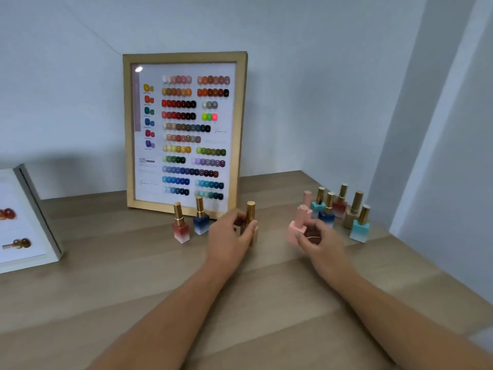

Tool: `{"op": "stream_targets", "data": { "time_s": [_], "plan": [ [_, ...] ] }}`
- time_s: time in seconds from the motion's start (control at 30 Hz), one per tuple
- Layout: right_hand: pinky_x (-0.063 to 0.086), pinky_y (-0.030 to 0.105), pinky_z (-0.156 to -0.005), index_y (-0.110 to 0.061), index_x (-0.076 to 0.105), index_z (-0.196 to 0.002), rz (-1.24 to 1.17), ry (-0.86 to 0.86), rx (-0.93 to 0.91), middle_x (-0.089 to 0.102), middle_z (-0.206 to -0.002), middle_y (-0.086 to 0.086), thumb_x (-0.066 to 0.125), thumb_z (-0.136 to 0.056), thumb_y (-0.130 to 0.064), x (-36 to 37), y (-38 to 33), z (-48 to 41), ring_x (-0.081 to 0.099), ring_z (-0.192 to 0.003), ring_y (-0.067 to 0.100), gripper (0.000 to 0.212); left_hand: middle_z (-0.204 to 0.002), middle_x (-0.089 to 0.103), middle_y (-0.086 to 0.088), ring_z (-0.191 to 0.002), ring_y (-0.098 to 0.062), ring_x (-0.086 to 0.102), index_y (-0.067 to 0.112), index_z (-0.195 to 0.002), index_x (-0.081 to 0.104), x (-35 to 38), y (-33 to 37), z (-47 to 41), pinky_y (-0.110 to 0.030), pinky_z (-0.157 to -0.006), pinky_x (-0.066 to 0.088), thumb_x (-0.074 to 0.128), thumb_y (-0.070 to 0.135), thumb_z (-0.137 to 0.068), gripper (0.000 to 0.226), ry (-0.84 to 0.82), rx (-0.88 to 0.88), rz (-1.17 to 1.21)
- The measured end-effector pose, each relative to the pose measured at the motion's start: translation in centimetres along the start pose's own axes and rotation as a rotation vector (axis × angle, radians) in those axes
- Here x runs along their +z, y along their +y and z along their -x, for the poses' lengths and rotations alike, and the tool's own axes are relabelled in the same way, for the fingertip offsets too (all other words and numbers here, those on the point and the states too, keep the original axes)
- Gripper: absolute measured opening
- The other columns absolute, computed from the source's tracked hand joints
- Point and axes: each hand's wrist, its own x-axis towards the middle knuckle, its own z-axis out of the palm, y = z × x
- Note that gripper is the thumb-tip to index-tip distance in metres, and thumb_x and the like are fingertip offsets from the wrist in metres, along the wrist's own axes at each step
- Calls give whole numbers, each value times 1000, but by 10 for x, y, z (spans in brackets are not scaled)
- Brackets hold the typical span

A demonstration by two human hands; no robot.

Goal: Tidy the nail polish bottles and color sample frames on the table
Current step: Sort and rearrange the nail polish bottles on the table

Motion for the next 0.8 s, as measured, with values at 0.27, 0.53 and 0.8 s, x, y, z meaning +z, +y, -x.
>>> {"op": "stream_targets", "data": {
  "time_s": [0.27,0.53,0.8],
  "plan": [
    [48,21,-72,-29,57,-99,52,224,82,61,-88,-14,64,-82,-22,-75,38,21,58,-82,5,21,-80,61,12,-73,-1,55,27,-87,62,69,46,-2,-11,-60,37,69,32,-79,12,-125,27,54],
    [37,11,-62,-26,58,-103,114,282,187,59,-91,-12,66,-80,-26,-113,65,15,55,-80,-1,24,-78,61,12,-72,0,54,26,-84,60,117,72,-8,-17,-62,44,69,30,-79,11,-146,4,152],
    [42,18,-72,-25,56,-103,188,196,189,57,-96,-8,66,-81,-25,-113,76,2,55,-85,5,25,-84,60,9,-71,2,51,27,-86,55,136,81,-16,-9,-58,35,68,29,-81,14,-147,-8,140]
  ]
}}
